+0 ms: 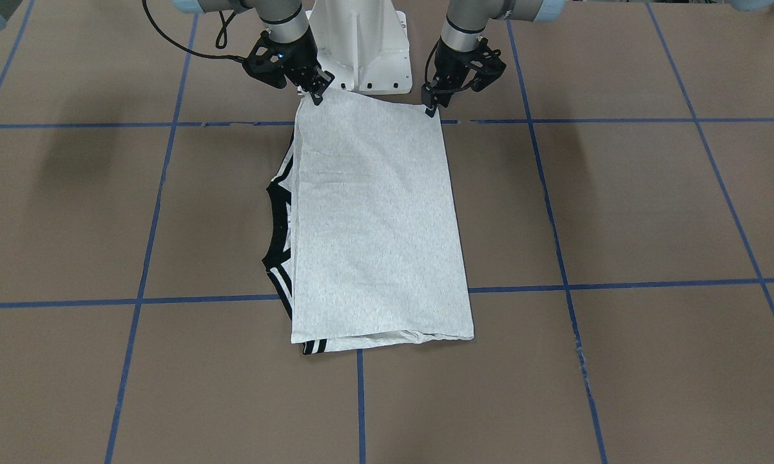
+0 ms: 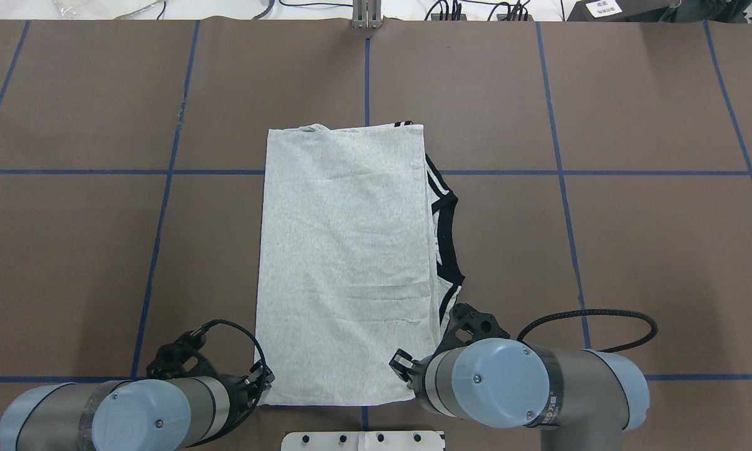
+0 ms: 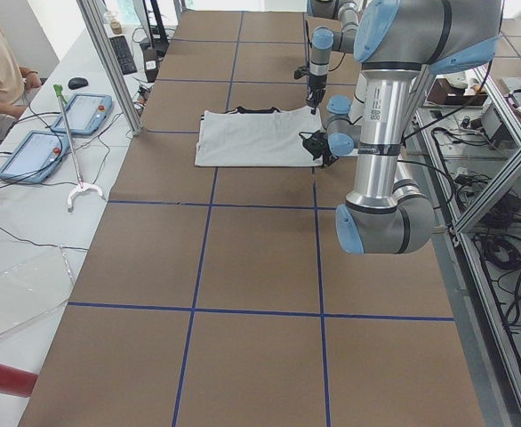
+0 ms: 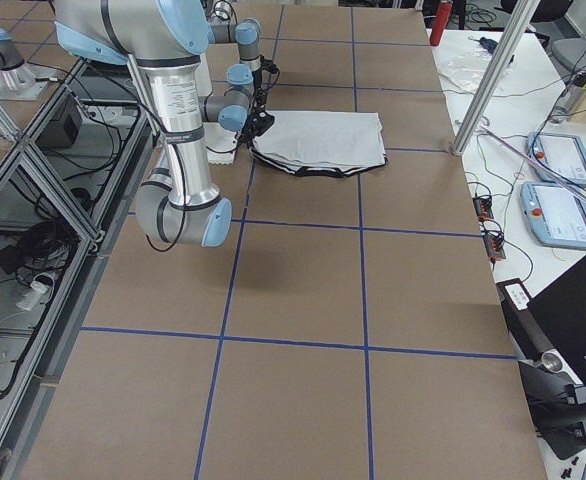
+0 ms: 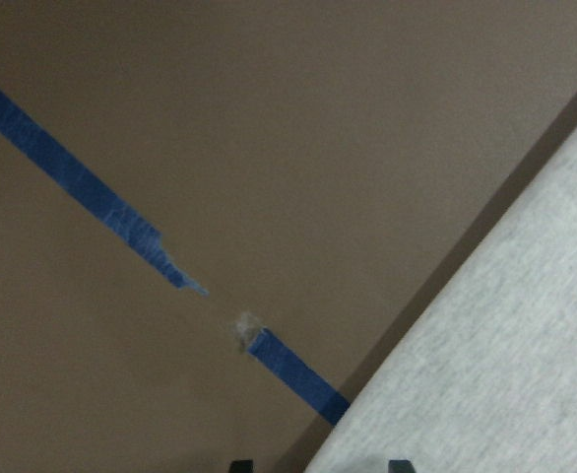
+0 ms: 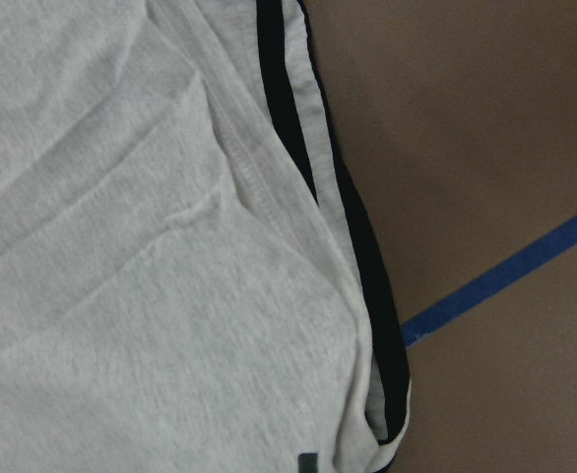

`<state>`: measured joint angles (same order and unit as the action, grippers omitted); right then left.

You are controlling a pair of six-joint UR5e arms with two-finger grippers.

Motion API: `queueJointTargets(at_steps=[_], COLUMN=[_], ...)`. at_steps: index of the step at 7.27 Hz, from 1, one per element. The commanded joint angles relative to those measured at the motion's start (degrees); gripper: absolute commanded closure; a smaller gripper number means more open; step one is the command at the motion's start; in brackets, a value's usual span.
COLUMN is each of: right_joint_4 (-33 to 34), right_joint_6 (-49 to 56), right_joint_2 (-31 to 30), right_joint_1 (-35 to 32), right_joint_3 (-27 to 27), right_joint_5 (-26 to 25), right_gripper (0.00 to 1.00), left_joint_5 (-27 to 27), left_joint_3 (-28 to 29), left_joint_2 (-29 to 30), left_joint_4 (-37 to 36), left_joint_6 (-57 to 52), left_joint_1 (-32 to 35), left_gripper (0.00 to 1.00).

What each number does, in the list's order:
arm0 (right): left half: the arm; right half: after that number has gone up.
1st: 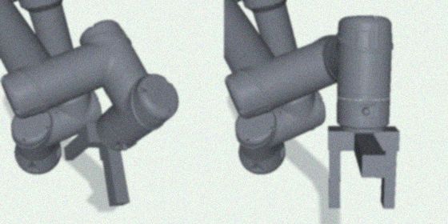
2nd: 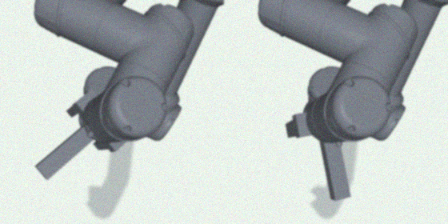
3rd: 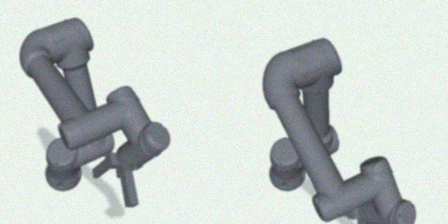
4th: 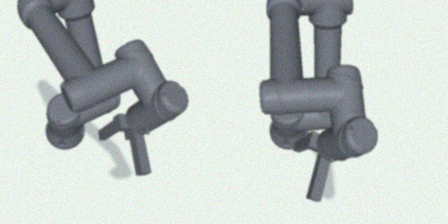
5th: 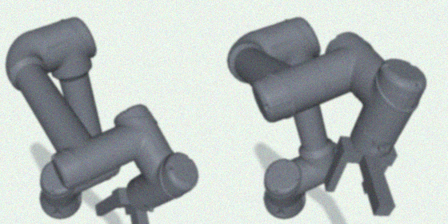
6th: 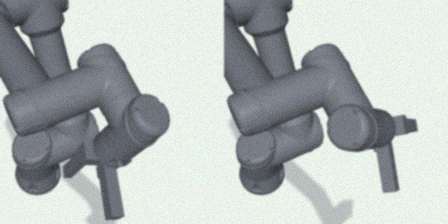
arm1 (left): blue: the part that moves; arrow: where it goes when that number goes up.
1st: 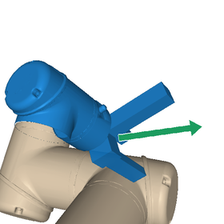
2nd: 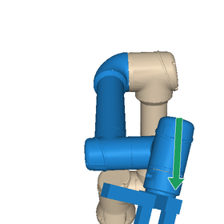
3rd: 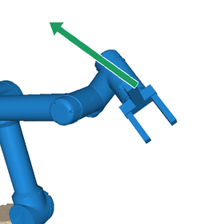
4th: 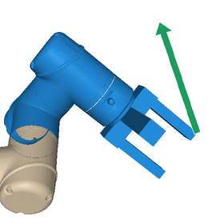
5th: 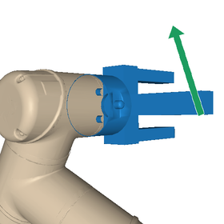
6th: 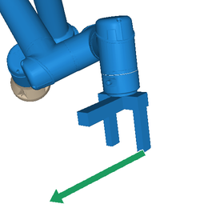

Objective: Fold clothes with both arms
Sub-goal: 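Grasp the two near corners of the shirt with both grippers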

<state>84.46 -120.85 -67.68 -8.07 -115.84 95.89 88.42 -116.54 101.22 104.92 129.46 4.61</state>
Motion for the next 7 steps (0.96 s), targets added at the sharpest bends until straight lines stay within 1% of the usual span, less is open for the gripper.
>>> queueJointTargets(at_steps=[1,2,3,4,7], right_joint_4=[0.00,0.00,0.00,0.00,0.00], right_joint_6=[0.00,0.00,0.00,0.00,0.09], right_joint_2=[-0.09,-0.09,-0.09,-0.09,-0.09], right_joint_1=[-0.01,-0.02,-0.02,-0.02,-0.19], right_joint_3=[0.00,0.00,-0.09,-0.09,-0.09], right_joint_5=[0.00,0.00,0.00,0.00,-0.09], right_gripper=[1.00,1.00,1.00,1.00,1.00], left_joint_5=[0.00,0.09,0.09,0.09,0.09], left_joint_3=[0.35,0.35,0.26,0.09,-1.49], left_joint_2=[0.29,0.47,0.47,0.29,0.03], left_joint_4=[-0.07,-0.07,-0.15,-0.15,-0.24], left_joint_6=[0.00,0.00,0.09,0.09,0.00], left_joint_1=[-1.27,-1.27,-1.27,-1.27,-1.01], left_gripper=[0.45,0.50,0.71,1.00,1.00])
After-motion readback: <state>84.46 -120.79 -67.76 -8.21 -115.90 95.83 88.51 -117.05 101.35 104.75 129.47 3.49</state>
